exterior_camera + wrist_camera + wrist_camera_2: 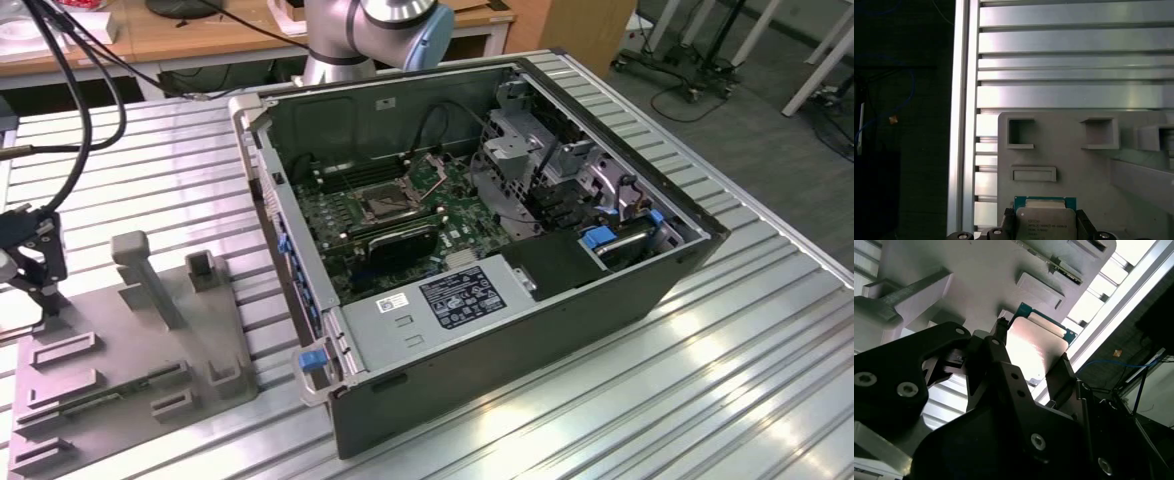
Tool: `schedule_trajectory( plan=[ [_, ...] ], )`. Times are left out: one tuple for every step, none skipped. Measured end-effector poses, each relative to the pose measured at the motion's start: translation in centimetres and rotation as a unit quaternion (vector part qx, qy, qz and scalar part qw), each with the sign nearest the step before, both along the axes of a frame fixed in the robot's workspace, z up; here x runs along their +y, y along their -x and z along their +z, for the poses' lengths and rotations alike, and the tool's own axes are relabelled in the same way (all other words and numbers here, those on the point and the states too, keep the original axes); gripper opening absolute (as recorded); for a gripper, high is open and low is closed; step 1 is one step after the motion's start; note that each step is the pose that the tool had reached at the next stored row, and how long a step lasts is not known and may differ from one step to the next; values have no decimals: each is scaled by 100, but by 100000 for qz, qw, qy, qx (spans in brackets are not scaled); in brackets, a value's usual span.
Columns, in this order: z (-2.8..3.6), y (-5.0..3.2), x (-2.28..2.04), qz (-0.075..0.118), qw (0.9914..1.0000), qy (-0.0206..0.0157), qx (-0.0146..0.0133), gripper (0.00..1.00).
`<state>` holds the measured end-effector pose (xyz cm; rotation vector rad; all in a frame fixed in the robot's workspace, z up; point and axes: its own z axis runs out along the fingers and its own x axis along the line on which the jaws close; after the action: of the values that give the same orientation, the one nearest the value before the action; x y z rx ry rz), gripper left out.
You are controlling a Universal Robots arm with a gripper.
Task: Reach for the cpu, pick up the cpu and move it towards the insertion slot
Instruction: 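Pick up the cpu and move it towards the insertion slot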
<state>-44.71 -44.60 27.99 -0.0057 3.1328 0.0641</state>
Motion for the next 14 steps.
schedule_trajectory(
  plan=[
    [8, 0, 0, 4, 100000, -4, -5, 55],
    [18, 0, 0, 0, 100000, -9, -9, 55],
    [30, 0, 0, 2, 100000, -10, -13, 55],
    [41, 0, 0, 1, 100000, -6, -8, 55],
    [52, 0, 0, 2, 100000, -9, -14, 55],
    [62, 0, 0, 0, 100000, -9, -14, 55],
    [74, 0, 0, 0, 100000, -8, -13, 55],
    [85, 0, 0, 2, 100000, -7, -10, 55],
    [92, 0, 0, 1, 100000, -10, -13, 55],
    [99, 0, 0, 2, 100000, -10, -14, 55],
    [106, 0, 0, 1, 100000, -9, -12, 55],
    [114, 0, 0, 2, 100000, -10, -13, 55],
    [131, 0, 0, 2, 100000, -10, -14, 55],
    [141, 0, 0, 3, 100000, -10, -14, 55]
  ],
)
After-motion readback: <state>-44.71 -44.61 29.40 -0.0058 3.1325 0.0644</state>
